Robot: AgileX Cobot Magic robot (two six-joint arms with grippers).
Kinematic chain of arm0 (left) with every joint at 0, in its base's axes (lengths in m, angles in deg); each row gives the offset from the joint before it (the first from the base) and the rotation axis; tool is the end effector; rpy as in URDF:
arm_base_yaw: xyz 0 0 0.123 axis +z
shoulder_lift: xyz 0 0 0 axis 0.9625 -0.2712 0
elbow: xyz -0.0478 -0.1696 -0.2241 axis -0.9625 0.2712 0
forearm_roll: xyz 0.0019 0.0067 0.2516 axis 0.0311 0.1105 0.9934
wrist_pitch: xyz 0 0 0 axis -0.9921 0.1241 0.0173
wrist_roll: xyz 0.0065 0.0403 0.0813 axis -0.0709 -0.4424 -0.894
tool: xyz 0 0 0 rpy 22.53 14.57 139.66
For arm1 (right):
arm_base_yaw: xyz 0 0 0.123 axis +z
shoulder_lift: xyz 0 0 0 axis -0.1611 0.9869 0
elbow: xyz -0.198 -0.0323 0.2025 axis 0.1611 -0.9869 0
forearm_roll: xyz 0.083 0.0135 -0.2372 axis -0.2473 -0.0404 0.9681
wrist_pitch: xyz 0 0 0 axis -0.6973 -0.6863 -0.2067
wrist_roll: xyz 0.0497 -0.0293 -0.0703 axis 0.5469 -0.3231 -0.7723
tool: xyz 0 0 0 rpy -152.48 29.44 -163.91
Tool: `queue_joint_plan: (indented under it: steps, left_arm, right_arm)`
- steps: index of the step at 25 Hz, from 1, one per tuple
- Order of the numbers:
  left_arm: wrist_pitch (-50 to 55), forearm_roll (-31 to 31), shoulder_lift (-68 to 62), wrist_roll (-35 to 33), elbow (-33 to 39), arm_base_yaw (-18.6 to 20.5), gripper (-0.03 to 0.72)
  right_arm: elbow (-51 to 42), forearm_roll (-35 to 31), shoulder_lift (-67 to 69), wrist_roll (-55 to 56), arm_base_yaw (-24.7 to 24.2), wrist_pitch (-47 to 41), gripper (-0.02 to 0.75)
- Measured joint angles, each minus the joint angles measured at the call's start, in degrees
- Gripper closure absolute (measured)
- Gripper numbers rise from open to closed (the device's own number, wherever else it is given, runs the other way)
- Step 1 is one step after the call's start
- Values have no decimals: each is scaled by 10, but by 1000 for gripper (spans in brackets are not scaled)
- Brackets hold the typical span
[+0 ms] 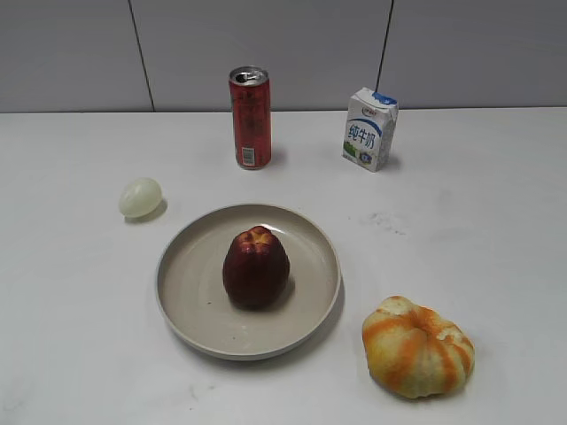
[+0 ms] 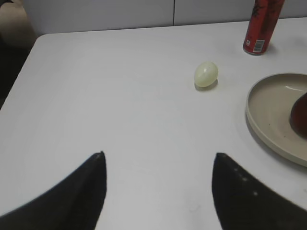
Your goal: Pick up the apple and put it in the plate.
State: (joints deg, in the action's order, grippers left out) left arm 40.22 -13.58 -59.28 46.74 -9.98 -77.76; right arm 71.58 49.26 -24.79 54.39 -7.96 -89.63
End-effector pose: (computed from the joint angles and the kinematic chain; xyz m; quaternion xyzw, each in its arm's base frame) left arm -0.0063 -0.0064 0.2788 0.0785 0.8445 -0.0272 0.5290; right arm 0.0294 0.0094 0.2755 -0.0366 0.9012 0.0454 0.4294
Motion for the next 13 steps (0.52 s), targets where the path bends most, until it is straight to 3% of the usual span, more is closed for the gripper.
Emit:
queue_joint_plan:
  steps: [7,13]
  left_arm:
    - [0,0,0,0,0,0,165]
    - [0,0,0,0,0,0,165]
  right_arm:
    - [-1,0,-113,0,0,0,153]
    - [-1,1,-130,0,0,-1,153]
